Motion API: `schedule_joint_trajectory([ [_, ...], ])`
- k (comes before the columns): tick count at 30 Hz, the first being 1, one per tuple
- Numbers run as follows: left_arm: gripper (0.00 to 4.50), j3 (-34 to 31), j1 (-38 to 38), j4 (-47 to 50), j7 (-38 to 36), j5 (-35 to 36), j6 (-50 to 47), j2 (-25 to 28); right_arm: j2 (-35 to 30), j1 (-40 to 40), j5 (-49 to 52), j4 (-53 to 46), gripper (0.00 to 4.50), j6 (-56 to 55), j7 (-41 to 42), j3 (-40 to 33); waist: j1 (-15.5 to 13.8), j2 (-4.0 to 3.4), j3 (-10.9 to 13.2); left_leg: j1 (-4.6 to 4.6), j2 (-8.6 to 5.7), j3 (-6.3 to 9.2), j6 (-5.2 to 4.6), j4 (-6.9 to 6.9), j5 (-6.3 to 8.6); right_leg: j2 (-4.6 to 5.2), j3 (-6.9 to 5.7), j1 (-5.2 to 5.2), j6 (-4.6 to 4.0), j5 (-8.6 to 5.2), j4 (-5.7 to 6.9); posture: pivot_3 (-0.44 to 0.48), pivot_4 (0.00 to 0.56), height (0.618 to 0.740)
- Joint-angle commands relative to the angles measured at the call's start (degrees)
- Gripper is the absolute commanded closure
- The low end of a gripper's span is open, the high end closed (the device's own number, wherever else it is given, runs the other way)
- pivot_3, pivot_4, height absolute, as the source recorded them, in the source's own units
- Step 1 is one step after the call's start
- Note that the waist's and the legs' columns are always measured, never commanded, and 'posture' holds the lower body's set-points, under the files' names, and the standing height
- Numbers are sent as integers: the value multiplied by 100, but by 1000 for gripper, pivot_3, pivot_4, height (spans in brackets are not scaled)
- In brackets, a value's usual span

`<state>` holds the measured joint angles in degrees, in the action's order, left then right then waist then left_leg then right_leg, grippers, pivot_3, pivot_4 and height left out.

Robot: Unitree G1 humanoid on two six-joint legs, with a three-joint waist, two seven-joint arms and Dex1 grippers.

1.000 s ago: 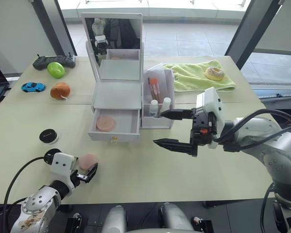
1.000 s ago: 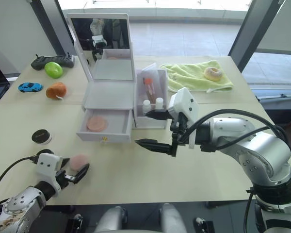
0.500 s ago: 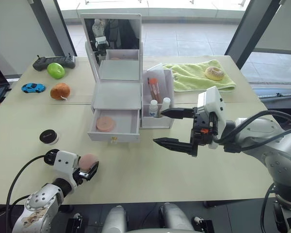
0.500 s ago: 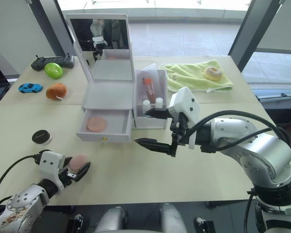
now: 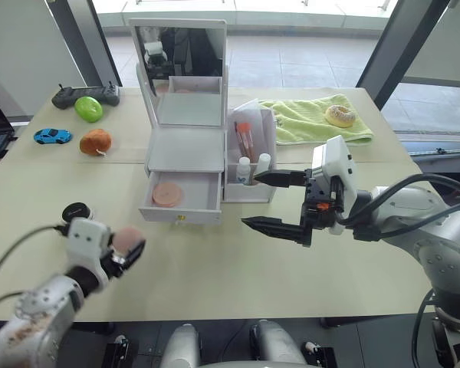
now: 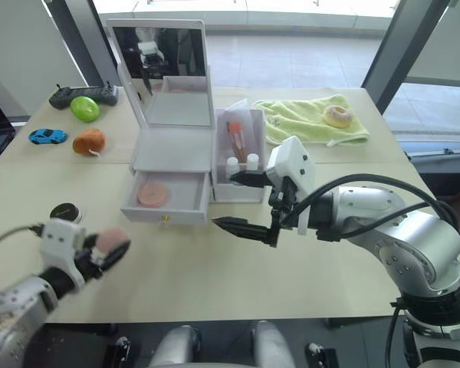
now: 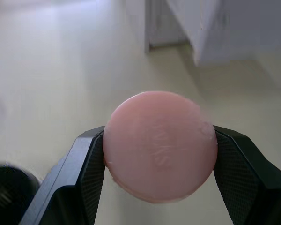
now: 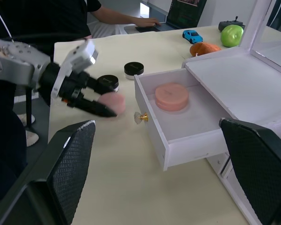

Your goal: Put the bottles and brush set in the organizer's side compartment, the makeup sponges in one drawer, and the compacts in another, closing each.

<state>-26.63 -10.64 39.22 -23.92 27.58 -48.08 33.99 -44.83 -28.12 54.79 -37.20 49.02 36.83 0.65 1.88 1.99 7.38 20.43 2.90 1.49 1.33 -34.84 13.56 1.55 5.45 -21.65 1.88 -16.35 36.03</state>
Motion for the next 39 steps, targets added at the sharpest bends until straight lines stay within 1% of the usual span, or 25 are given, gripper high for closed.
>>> schedule_joint_trajectory([
  [1, 1509, -683, 733, 80, -37, 485, -244, 426, 35, 19, 0, -95, 0, -7, -54, -131, 6, 0, 0, -1, -2, -2, 0, 0, 0, 1, 1, 2, 1, 1, -1, 0, 150, 740],
  [4, 1509, -783, 1458, -147, -119, 804, -503, 865, 55, 64, -45, -116, 0, -11, -124, -125, 23, -2, 1, -1, -2, 0, 0, 3, 0, -1, 1, 2, 1, 1, -1, 0, 150, 740],
  [7, 1509, -518, 2027, -372, -330, 1050, -576, 1159, 75, 117, -55, -184, 0, -3, -234, -160, 31, -2, 2, -2, -2, 1, 0, 5, 0, -2, 0, 2, 1, 0, -1, 0, 150, 740],
  [8, 1509, -380, 2253, -436, -430, 1210, -604, 1190, 77, 141, -51, -215, 0, 3, -285, -186, 31, -4, 3, 0, -3, 1, 0, 5, 0, -1, 0, 1, 1, 1, -2, 0, 150, 740],
  [11, 1509, 55, 2917, -715, -856, 1905, -679, 1018, 78, 249, -32, -331, 0, 21, -490, -279, 3, -3, 4, 4, -6, 3, 0, 3, 0, -1, -1, 2, 3, 0, -4, 0, 150, 740],
  [13, 1509, 488, 3089, -923, -1459, 1984, -537, 1156, 79, 327, -14, -420, 0, 37, -623, -336, 16, -3, 4, 5, -7, 2, 0, 1, 0, -1, -1, 3, 3, 1, -4, 0, 150, 740],
  [15, 1509, 982, 3155, -1181, -2026, 1781, -355, 1431, 68, 389, 10, -506, 0, 51, -740, -396, 39, -4, 5, 4, -7, 1, 0, 3, 0, -2, 1, 3, 3, 1, -5, 0, 150, 740],
  [18, 1509, 1684, 3300, -1610, -2673, 1323, 122, 1712, 37, 493, 61, -632, 0, 65, -891, -516, 73, -16, 11, 1, -5, 3, 0, 12, 0, -11, 9, -5, 2, 1, -2, 0, 150, 740],
  [20, 1509, 2144, 3567, -1951, -2931, 1001, 419, 1720, 25, 575, 77, -722, 0, 91, -1019, -594, 61, -21, 15, 1, -5, 4, -1, 11, -1, -12, 9, -8, 2, 1, -1, 0, 150, 740],
  [23, 1509, 2682, 4092, -2438, -3137, 632, 737, 1496, 30, 734, 160, -900, 0, 141, -1273, -742, 13, -18, 15, 13, -8, 5, -1, 4, -1, -12, 7, -10, 3, 1, -5, 0, 150, 740],
  [29, 1509, 3204, 4356, -2951, -3526, 89, 1170, 1359, 43, 978, 368, -1197, 0, 174, -1729, -869, 37, -20, 13, 46, -10, 7, -3, -2, -2, -12, 13, -34, 9, 6, -4, 0, 150, 740],
  [35, 1509, 3305, 4560, -3268, -3550, -188, 1337, 1144, 49, 1065, 506, -1321, 0, 129, -2022, -871, 41, -20, 13, 60, -8, 13, -5, -10, -3, -17, 10, -41, 12, 7, 1, 0, 150, 740],
  [39, 1509, 3320, 4549, -3254, -3609, -260, 1340, 1098, 31, 1071, 554, -1348, 0, 115, -2121, -835, 34, -20, 13, 63, -9, 13, -5, -14, -3, -16, 11, -41, 15, 9, 0, 0, 150, 740],
])
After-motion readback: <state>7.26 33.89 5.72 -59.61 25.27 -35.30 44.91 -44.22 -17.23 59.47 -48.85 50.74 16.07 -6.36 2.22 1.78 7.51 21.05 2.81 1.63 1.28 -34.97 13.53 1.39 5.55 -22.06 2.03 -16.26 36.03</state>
